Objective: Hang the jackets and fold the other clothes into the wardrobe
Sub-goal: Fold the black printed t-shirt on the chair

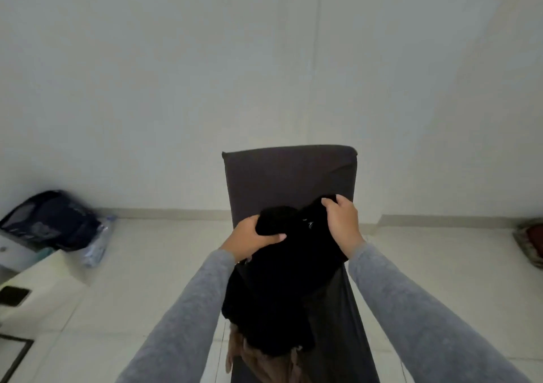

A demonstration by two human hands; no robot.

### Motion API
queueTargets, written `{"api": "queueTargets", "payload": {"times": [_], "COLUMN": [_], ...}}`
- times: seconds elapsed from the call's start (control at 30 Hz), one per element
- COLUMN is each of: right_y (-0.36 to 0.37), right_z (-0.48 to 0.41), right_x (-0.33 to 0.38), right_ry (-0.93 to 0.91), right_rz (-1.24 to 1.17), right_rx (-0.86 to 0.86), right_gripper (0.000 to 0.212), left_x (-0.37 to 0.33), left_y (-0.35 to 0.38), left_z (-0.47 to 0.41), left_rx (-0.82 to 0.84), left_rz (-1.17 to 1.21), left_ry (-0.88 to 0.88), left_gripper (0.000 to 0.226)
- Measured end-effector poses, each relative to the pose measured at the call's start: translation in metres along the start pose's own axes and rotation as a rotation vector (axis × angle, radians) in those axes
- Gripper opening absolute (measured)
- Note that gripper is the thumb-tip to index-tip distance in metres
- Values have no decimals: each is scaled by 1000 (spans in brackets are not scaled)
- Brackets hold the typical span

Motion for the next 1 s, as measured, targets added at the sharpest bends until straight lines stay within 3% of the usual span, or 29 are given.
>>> {"api": "queueTargets", "payload": {"times": [0.13, 0.27, 0.53, 0.73, 0.87, 1.0], "right_y": [-7, -6, -6, -3, 2, 16], "right_z": [12, 38, 108, 142, 158, 173], "right_x": [83, 143, 245, 269, 284, 294], "right_ry": [-178, -274, -480, -630, -703, -758], "right_rz": [-54, 1, 321, 137, 77, 56], "right_rx": [62, 47, -269, -346, -273, -79], "right_gripper": [25, 26, 34, 28, 31, 15], "left_x": [-64, -107, -176, -213, -221, -218], "left_y": [-32, -62, -140, -147, -172, -179], "left_z": [35, 70, 153, 193, 210, 213], "left_rx": [32, -45, -300, -340, -416, -319], "left_rz": [77, 222, 380, 323, -80, -640], "left_ry": [149, 345, 599, 705, 532, 194], "left_gripper": [37, 30, 30, 55, 73, 54]}}
Point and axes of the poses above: each hand's wrist, its own z-axis away from the middle knuckle, its own y-axis out of the palm, x = y × z, the point moved 3 cm from there along -z, towards the middle knuckle, and after that the axes turned 13 degrees about x, right-handed, at the moved point
